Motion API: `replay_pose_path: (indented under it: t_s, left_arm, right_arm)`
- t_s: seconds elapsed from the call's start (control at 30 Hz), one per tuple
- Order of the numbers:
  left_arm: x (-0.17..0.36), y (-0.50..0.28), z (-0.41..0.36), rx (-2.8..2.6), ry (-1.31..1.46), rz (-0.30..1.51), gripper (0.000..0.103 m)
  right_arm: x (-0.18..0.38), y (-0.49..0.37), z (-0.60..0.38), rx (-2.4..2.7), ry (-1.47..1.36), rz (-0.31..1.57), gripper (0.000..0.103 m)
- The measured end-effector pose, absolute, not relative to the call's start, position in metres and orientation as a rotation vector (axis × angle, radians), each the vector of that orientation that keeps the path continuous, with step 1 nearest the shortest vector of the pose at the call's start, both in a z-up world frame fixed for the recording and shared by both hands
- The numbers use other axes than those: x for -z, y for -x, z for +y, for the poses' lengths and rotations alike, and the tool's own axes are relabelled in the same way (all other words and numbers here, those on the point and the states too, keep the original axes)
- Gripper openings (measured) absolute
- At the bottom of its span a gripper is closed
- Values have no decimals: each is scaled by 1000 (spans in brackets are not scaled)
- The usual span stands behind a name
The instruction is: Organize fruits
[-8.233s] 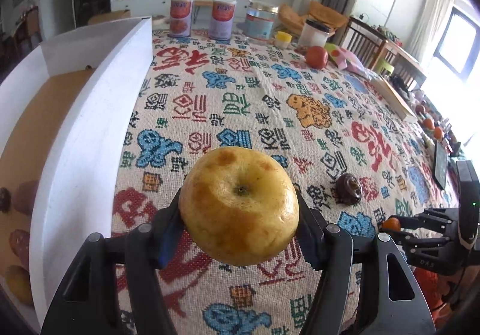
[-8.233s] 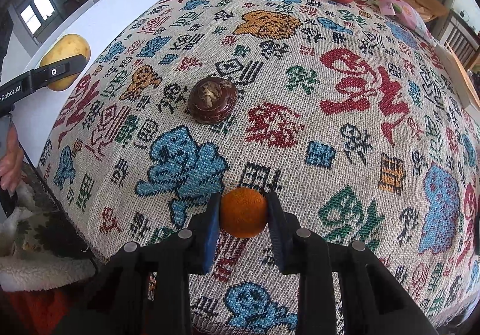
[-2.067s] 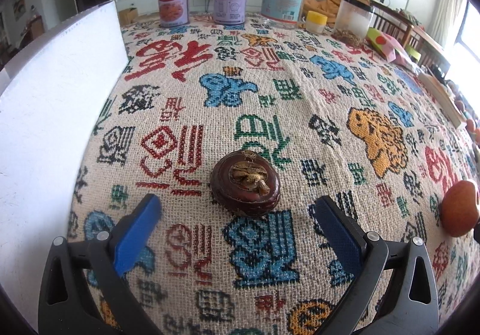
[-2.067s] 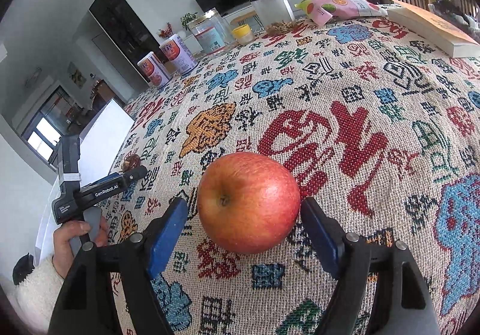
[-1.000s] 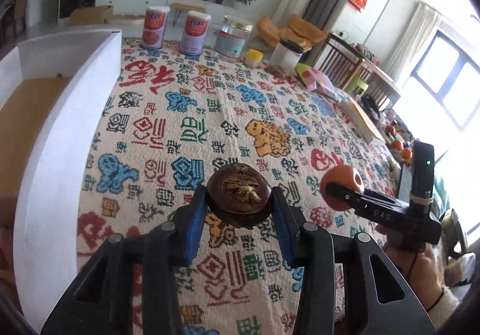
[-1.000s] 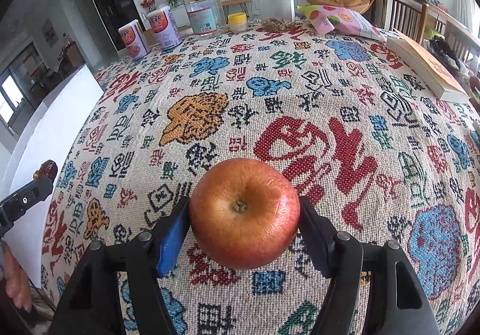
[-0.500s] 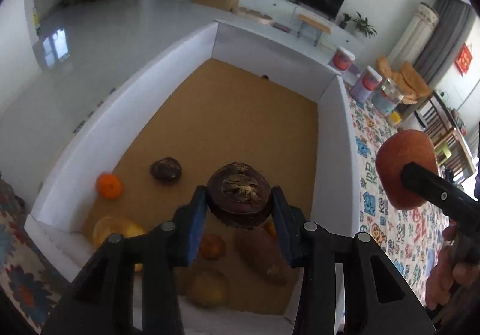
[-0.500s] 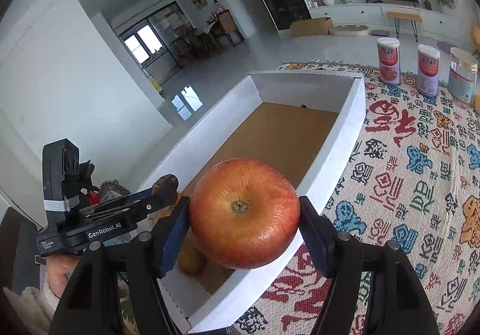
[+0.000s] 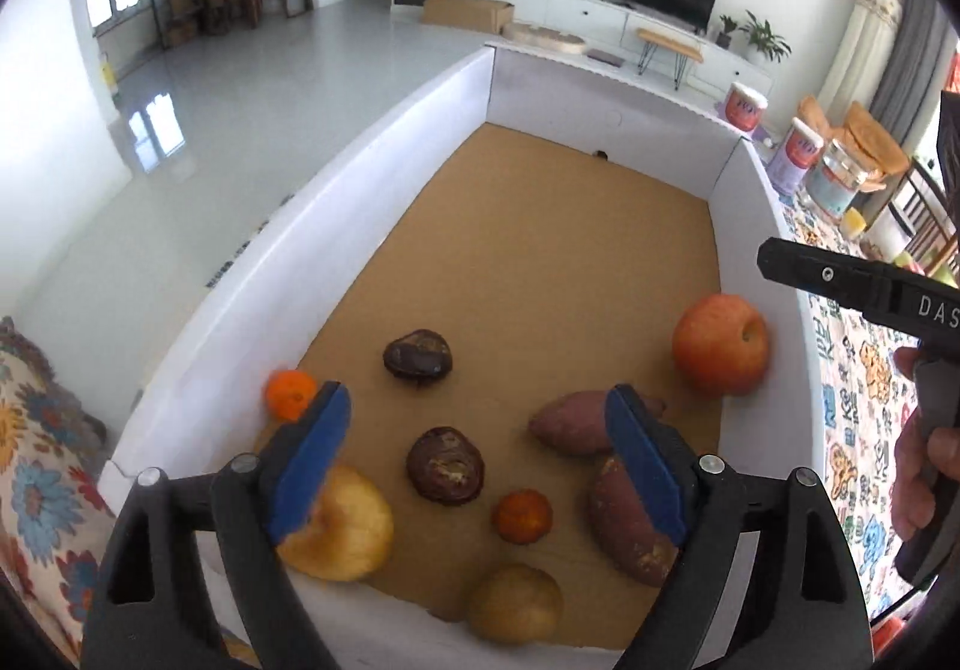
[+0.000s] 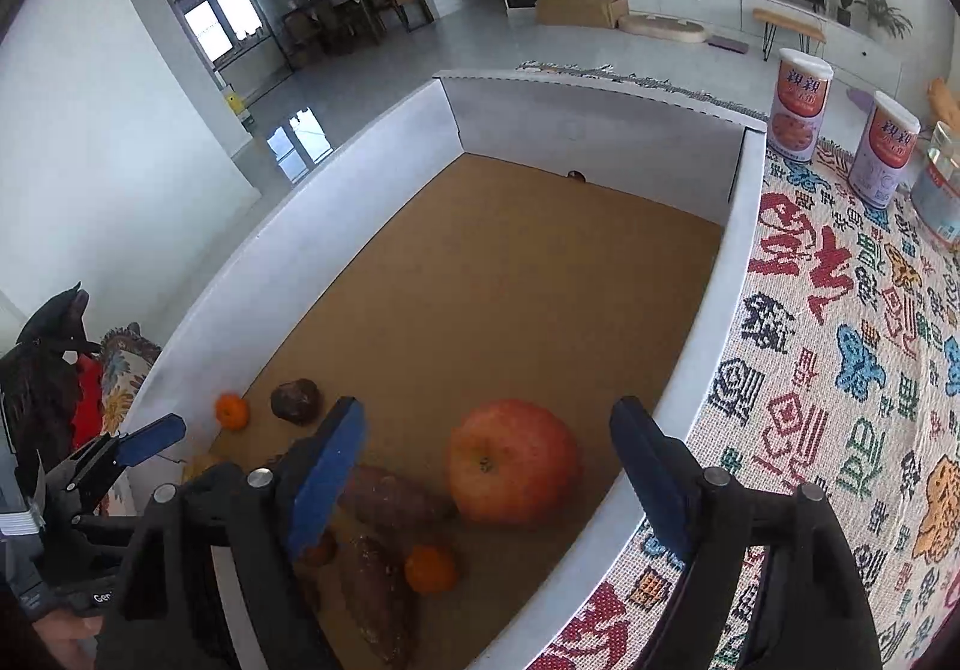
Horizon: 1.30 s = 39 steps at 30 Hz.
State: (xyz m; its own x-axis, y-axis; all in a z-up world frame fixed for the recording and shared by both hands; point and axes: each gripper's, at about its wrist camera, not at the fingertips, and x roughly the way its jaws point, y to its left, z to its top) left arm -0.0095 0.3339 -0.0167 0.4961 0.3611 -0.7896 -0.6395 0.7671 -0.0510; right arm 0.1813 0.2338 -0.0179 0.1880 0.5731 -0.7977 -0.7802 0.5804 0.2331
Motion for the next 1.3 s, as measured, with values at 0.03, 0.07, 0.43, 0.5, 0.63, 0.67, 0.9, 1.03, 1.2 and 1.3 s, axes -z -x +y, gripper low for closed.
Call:
replay_pose_path:
  t_s: [0.03,0.07,0.43,0.5,0.63,0.67,0.9,1.03,1.2,1.3]
  left_arm:
    - [10,11,326,-642,319,838,93]
    - [2,12,318,-665,272,810,97]
    - [-30,39,288,-741,257,765,102]
    - [-28,43,292,-758,278,797,102]
    - [-23,50,298,-780,288,845,102]
    - [-23,53,299,-786,285,847,102]
    - [-22,60,306,-788,304,869,102]
    - [-21,63,311,-786,318,886,102]
    - [-23,66,312,-778,325,881,102]
    - [-25,66,312,-764,321,885,102]
  right_arm:
    - [10,-181,228,-960,230,980,86]
    - [0,-181,223,-954,223,961,87]
    - [-42,-106,158,-844,288,907,102]
    - [-39,-93,155,-838,309,920,102]
    - [-35,-75,158,-836,332,930,102]
    - [-34,-70,160,-840,342,930,102]
    - [-23,-53,180,-841,402,958,102]
    - [-24,-47,183,-837,408,977,102]
    - [-29,-41,183,-834,401,970,102]
    - [-28,-40,185,-829,403,975,102]
